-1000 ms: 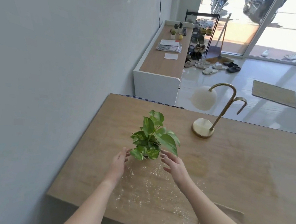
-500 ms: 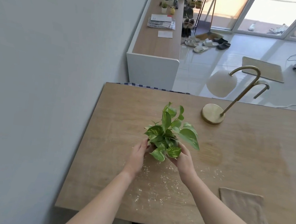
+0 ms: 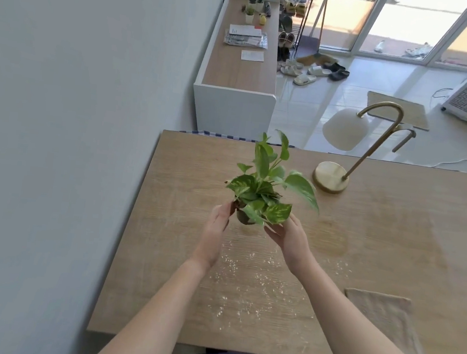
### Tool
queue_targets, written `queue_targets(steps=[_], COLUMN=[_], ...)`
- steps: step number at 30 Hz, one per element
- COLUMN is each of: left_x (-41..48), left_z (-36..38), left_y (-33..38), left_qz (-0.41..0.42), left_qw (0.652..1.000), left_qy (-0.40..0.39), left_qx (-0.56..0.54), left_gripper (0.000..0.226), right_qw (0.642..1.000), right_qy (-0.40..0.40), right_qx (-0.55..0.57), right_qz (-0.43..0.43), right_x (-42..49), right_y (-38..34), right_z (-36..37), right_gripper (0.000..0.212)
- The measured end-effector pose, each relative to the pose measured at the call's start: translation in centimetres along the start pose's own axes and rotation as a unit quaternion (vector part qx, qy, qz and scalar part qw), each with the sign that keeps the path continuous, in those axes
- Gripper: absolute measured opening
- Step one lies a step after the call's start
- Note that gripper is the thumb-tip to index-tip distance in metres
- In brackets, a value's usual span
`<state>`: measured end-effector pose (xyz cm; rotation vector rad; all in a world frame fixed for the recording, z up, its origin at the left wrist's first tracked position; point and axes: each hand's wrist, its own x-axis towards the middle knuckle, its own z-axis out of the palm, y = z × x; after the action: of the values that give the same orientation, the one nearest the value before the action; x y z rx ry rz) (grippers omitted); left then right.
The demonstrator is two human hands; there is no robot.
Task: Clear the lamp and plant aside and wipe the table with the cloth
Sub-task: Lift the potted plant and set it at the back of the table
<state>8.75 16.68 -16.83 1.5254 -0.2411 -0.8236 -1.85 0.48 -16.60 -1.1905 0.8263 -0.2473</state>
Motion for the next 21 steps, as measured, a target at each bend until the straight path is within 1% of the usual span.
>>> queue_targets(steps=[4, 9, 13, 14, 17, 21], left_x=[0.3, 0.5, 0.8, 0.9, 1.4, 2.1], left_z=[-0.2, -0.7, -1.7, -1.9, -2.2, -1.9], left_y=[1.3, 2.8, 4.1, 4.4, 5.1, 5.9], left_qz=[0.025, 0.019, 0.0, -0.004, -0.01, -0.02], left_qw=[1.0, 0.999, 0.998, 0.997, 0.996, 0.995], left_qy=[-0.002, -0.03, -0.07, -0.079, -0.094, -0.093], left_qx=[-0.015, -0.016, -0.006, -0.005, -0.008, -0.012], left_gripper=[0.071, 0.08, 0.087, 0.089, 0.101, 0.098], right_qw=[1.0, 1.0, 0.999, 0.999, 0.998, 0.999], right_qy=[-0.009, -0.021, -0.035, -0.04, -0.049, -0.04], right_qx=[-0.01, -0.016, -0.024, -0.028, -0.032, -0.021], right_qz=[-0.011, -0.013, -0.013, -0.01, -0.003, 0.004], right_x=[0.3, 0.2, -0.1, -0.1, 0.3, 1.0], right_y=[-1.0, -1.9, -2.9, -3.1, -3.4, -4.1], right_z=[0.4, 1.1, 1.2, 1.2, 1.0, 0.9], right_gripper=[0.034, 0.038, 0.064, 0.066, 0.054, 0.054])
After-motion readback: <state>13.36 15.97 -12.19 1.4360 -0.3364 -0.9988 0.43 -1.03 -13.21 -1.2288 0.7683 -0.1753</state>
